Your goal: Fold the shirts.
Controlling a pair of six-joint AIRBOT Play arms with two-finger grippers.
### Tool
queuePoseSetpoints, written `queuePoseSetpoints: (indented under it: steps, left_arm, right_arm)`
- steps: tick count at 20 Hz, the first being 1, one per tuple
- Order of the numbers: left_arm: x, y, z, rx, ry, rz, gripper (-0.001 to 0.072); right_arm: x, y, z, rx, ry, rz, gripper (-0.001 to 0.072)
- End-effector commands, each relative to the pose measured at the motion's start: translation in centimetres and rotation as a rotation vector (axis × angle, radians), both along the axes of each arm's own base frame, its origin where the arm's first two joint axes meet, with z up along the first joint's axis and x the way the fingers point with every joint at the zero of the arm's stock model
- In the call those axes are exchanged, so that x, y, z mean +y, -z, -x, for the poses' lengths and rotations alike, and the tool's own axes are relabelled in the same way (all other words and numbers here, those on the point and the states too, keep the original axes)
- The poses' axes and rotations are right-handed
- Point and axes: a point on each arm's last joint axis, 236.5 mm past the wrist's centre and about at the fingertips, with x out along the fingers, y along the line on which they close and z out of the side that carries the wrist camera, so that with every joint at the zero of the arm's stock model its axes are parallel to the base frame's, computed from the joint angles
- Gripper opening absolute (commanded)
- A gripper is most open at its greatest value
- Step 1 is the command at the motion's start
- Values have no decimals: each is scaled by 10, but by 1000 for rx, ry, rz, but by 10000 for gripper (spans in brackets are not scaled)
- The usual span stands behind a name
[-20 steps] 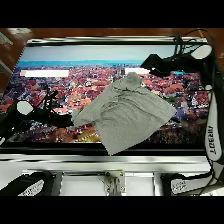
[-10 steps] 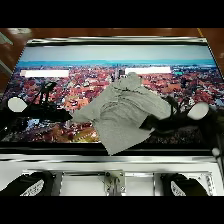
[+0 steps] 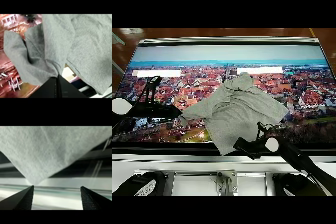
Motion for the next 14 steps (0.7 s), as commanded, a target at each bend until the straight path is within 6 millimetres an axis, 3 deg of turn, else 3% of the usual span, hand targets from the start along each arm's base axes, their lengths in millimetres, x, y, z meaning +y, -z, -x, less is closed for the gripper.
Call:
queuePoseSetpoints:
  steps: [1,5,6,8,14]
  left_arm:
    - [0,-2,-1,-7,0,0,28]
    - [0,-2,-1,-8,0,0,28]
    - [0,-2,-1,-8,0,0,28]
    - [0,-2,-1,-11,2,-2,28]
    - [1,-3,-5,-25,-7,0,28]
  right_arm:
    - [19,16,-11,-20,90,-19,691]
    - [19,19,-24,-54,126,-21,688]
    - [19,18,-29,-69,143,-24,628]
    - [17,18,-35,-94,152,-17,617]
    - [18,35,-27,-24,166,-2,608]
